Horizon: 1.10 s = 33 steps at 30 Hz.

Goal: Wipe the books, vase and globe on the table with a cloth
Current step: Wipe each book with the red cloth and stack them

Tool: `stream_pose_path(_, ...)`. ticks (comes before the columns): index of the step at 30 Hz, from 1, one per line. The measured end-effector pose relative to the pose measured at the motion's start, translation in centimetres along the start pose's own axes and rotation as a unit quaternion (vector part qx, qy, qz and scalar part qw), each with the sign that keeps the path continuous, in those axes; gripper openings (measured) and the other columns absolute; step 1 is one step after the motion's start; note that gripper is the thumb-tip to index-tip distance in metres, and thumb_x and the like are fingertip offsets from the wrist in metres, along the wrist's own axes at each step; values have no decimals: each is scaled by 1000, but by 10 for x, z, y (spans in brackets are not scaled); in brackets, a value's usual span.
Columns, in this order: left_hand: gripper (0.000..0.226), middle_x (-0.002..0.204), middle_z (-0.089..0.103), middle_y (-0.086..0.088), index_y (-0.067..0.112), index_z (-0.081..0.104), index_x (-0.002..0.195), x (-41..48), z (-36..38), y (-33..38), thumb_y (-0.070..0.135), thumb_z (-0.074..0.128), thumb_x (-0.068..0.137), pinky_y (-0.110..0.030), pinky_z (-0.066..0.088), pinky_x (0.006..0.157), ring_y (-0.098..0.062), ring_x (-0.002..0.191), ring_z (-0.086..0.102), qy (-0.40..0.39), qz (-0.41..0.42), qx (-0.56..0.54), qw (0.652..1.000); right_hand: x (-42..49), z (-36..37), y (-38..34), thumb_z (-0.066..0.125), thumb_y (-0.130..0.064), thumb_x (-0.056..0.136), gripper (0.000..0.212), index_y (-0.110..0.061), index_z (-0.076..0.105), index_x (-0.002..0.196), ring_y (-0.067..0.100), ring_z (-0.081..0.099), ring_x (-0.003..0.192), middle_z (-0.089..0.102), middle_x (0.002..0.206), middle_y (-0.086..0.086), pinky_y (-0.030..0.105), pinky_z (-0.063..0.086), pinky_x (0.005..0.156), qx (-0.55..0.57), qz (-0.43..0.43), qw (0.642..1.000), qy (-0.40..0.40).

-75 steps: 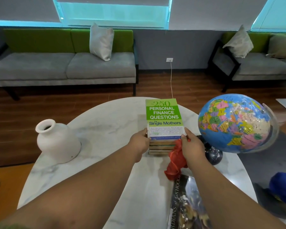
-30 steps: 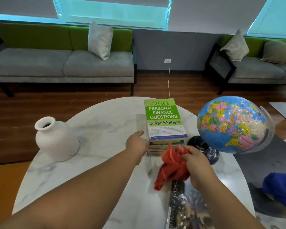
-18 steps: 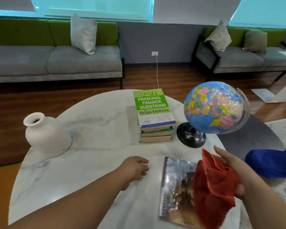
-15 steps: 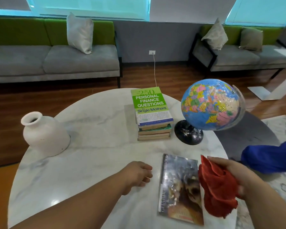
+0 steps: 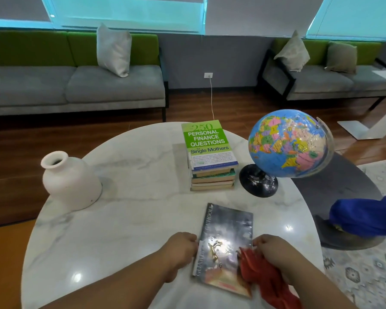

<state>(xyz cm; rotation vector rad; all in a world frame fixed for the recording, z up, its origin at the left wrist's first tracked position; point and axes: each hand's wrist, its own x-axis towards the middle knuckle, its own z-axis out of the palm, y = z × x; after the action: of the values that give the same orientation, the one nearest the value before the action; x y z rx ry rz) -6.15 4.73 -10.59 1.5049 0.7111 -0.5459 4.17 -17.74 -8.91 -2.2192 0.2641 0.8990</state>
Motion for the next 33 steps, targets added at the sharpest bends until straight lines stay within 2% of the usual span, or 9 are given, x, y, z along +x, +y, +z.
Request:
stream_pose_path(4, 20, 90, 73, -13, 2, 72, 91, -17, -25, -11, -1, 52, 88, -43, 52, 81, -28, 84, 68, 8, 1, -59, 998, -11, 21, -28, 52, 5, 85, 23, -8, 69, 93, 30, 66, 67, 70, 82, 23, 37, 55, 62, 60, -21, 997, -46)
stream_pose_path(7, 30, 97, 73, -18, 4, 73, 100, -32, -42, -28, -13, 55, 84, -53, 49, 93, -38, 96, 69, 25, 17, -103, 994, -14, 39, -42, 47, 3, 87, 29, -12, 70, 96, 31, 68, 70, 72, 82, 20, 37, 55, 67, 67, -47, 993, -82)
stream_pose_path(10, 46, 96, 73, -20, 8, 64, 111, -44, -58, -43, -23, 56, 77, -44, 56, 76, -38, 90, 70, 64, 40, -157, 985, -17, 58, -50, 53, 6, 84, 32, -15, 72, 100, 33, 70, 85, 73, 90, 16, 45, 58, 80, 57, -62, 988, -127)
stream_pose_path(13, 59, 94, 74, -20, 13, 57, 116, -56, -75, -55, -24, 63, 70, -34, 52, 69, -35, 86, 71, 87, 42, -166, 981, -17, 74, -52, 59, -1, 81, 35, -24, 69, 106, 23, 69, 84, 71, 96, 8, 34, 56, 78, 3, -93, 984, -154)
stream_pose_path(19, 65, 93, 75, -7, 16, 54, 122, -65, -100, -82, -3, 65, 61, -37, 50, 72, -31, 88, 68, 190, 45, -150, 969, -15, 86, -69, 70, -23, 84, 29, -22, 49, 103, 8, 57, 80, 58, 94, -6, 16, 42, 60, -77, -223, 972, -13)
stream_pose_path(22, 55, 105, 70, -5, 15, 55, 122, -72, -103, -90, -6, 67, 72, -40, 57, 77, -26, 94, 68, 200, 54, -123, 971, -18, 98, -67, 74, -29, 80, 42, -28, 51, 115, 9, 57, 95, 58, 109, -11, 21, 47, 76, -60, -247, 966, -41)
stream_pose_path(27, 67, 99, 69, 18, 45, 50, 112, -86, -101, -89, 3, 75, 67, -17, 53, 71, 0, 86, 66, 150, 102, -2, 983, -14, 124, -30, 66, -39, 81, 60, -40, 43, 136, 13, 42, 114, 46, 128, -16, 22, 33, 100, -304, -351, 884, -44)
stream_pose_path(30, 75, 100, 64, 35, 56, 43, 117, -87, -103, -89, 9, 75, 67, -15, 52, 74, 6, 88, 64, 139, 139, 51, 979, -12, 128, -42, 57, -21, 91, 54, -45, 39, 135, 17, 52, 113, 50, 118, -6, 19, 36, 91, -205, -341, 918, 6)
stream_pose_path(33, 80, 109, 67, 18, 62, 42, 123, -84, -104, -94, 21, 79, 65, -23, 55, 82, 2, 95, 65, 152, 167, 76, 971, -17, 133, -64, 53, -21, 93, 52, -38, 42, 140, 17, 53, 109, 46, 117, -3, 19, 37, 92, -184, -366, 911, 49)
